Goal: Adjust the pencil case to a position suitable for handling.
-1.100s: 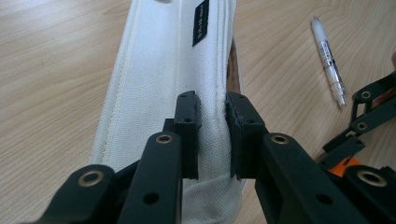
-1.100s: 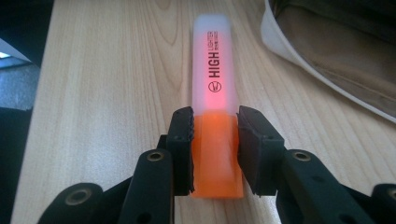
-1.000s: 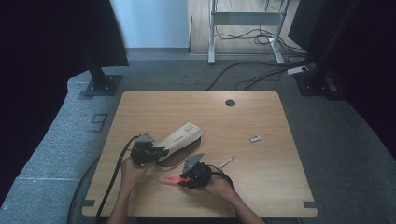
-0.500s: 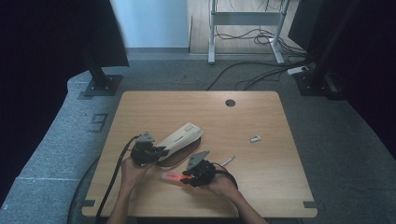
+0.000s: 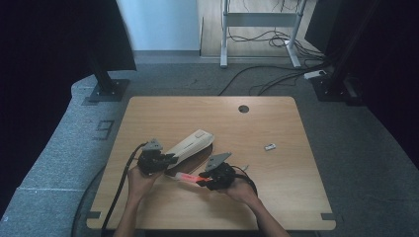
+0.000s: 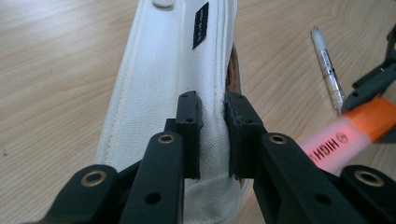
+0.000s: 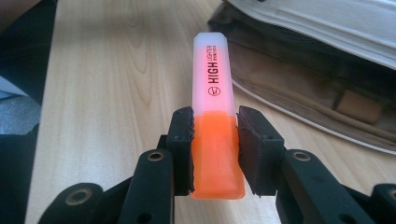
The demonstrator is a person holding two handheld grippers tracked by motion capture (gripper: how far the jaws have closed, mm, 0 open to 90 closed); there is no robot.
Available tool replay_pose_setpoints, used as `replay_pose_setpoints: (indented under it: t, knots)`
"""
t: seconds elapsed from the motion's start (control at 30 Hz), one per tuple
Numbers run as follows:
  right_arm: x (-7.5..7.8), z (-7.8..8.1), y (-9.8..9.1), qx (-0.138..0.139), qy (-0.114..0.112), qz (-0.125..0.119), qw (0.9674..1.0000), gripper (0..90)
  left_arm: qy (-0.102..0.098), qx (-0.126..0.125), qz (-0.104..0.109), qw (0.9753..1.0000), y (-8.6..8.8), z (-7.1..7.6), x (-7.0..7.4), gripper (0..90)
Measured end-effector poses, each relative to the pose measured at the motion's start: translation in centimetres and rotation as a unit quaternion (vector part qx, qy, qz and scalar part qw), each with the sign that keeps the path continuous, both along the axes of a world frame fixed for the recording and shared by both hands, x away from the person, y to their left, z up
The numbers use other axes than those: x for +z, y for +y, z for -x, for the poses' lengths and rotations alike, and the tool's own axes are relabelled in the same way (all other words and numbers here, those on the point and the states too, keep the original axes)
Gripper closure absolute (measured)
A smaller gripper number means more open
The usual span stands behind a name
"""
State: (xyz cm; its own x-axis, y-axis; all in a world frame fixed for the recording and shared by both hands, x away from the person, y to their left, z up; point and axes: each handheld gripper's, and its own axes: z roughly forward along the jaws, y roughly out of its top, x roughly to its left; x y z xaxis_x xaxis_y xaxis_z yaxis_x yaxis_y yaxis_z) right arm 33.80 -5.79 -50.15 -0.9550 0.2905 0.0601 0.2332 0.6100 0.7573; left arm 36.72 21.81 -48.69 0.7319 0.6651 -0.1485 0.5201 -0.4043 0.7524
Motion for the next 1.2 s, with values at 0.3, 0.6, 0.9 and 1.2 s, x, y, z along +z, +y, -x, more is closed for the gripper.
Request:
replay_pose_setpoints:
  t: [0.3,0.6,0.9,1.2]
  knots:
    - [-0.5,-1.6,-0.5,-0.033,-0.006,0.012,0.9994,65.9,-0.003,-0.001,0.018,0.9998,0.1,0.1,0.3,77.4]
    - [-1.1,-2.9,0.8,-0.051,-0.027,0.030,0.9979,65.9,-0.001,-0.002,0.019,0.9998,0.1,0.1,0.3,77.4]
    - [-1.9,-3.7,2.9,-0.052,-0.035,0.033,0.9975,65.8,0.001,-0.004,0.020,0.9998,0.2,0.0,0.3,77.2]
    - [-1.9,-4.3,4.6,-0.050,-0.040,0.034,0.9974,65.8,0.002,-0.004,0.023,0.9997,0.2,0.0,0.3,77.1]
